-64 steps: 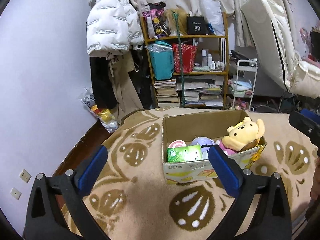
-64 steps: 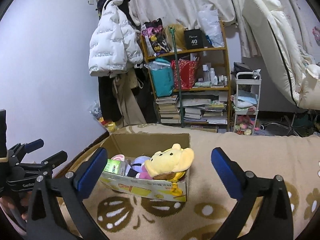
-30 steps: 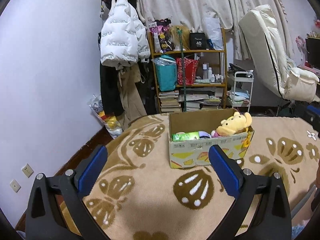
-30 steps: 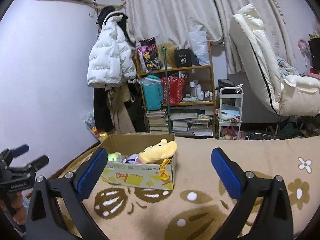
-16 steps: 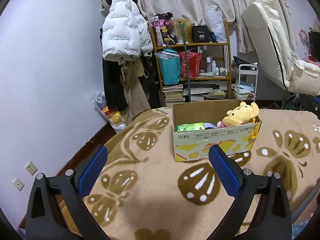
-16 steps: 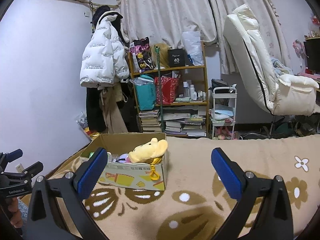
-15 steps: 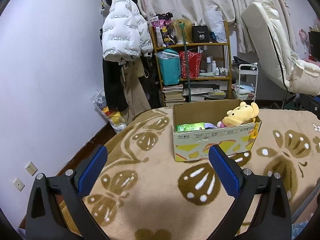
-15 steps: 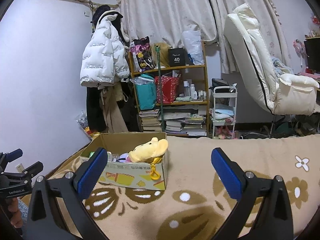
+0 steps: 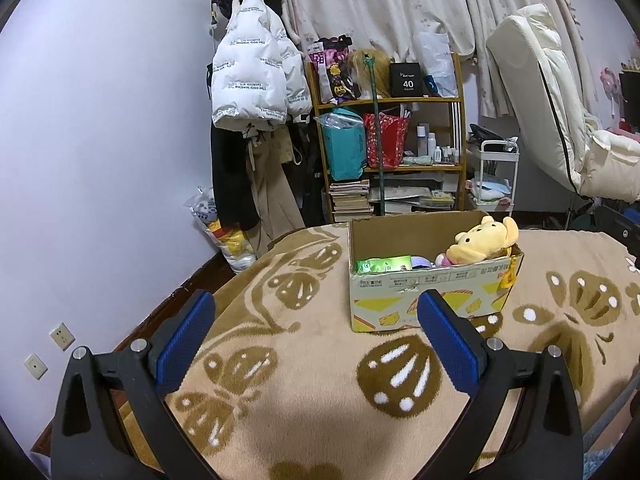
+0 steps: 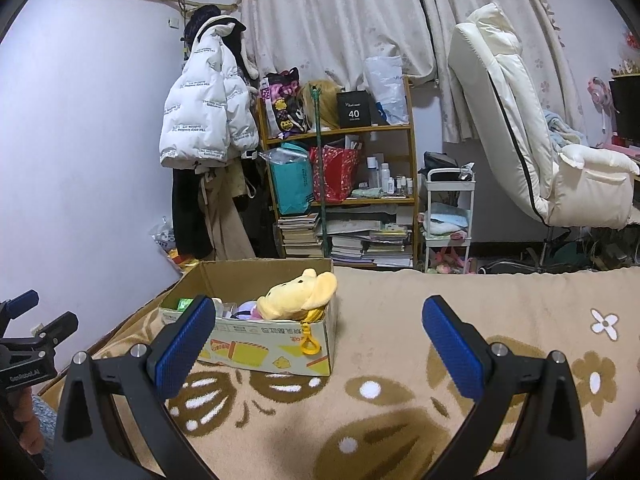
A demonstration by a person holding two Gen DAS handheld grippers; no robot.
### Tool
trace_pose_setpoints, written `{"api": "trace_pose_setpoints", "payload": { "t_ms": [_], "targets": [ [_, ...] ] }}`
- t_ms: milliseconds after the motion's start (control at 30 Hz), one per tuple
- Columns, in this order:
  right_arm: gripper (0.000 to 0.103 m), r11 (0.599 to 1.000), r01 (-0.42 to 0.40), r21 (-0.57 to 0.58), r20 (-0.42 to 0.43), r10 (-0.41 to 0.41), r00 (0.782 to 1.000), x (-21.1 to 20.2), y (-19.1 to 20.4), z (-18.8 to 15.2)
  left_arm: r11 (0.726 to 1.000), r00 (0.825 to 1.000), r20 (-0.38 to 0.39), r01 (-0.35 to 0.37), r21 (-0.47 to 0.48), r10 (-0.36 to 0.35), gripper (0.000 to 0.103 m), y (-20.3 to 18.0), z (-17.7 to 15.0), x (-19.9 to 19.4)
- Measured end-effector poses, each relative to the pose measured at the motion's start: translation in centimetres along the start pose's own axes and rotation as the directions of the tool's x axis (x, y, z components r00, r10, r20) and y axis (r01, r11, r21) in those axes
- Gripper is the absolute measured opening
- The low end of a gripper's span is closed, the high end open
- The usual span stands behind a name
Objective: Organize soft objects
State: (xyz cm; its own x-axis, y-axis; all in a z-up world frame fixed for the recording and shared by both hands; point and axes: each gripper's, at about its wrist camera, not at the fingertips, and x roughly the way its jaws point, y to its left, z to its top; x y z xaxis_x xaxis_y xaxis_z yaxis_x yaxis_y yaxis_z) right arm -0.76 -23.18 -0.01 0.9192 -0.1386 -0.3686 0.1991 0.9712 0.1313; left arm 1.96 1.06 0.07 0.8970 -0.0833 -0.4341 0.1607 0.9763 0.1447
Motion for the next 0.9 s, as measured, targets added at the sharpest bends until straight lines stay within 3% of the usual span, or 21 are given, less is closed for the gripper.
{"api": "trace_pose_setpoints", "payload": {
  "t_ms": [900],
  "targets": [
    [0.103,1.000,0.002,0.003,-0.007,-0.002,1.000,0.21,-0.17,-0.42,1.000,1.000,-0.023,-0.012,0.001,0.012,0.100,0.07,0.28,0.30]
  ]
}}
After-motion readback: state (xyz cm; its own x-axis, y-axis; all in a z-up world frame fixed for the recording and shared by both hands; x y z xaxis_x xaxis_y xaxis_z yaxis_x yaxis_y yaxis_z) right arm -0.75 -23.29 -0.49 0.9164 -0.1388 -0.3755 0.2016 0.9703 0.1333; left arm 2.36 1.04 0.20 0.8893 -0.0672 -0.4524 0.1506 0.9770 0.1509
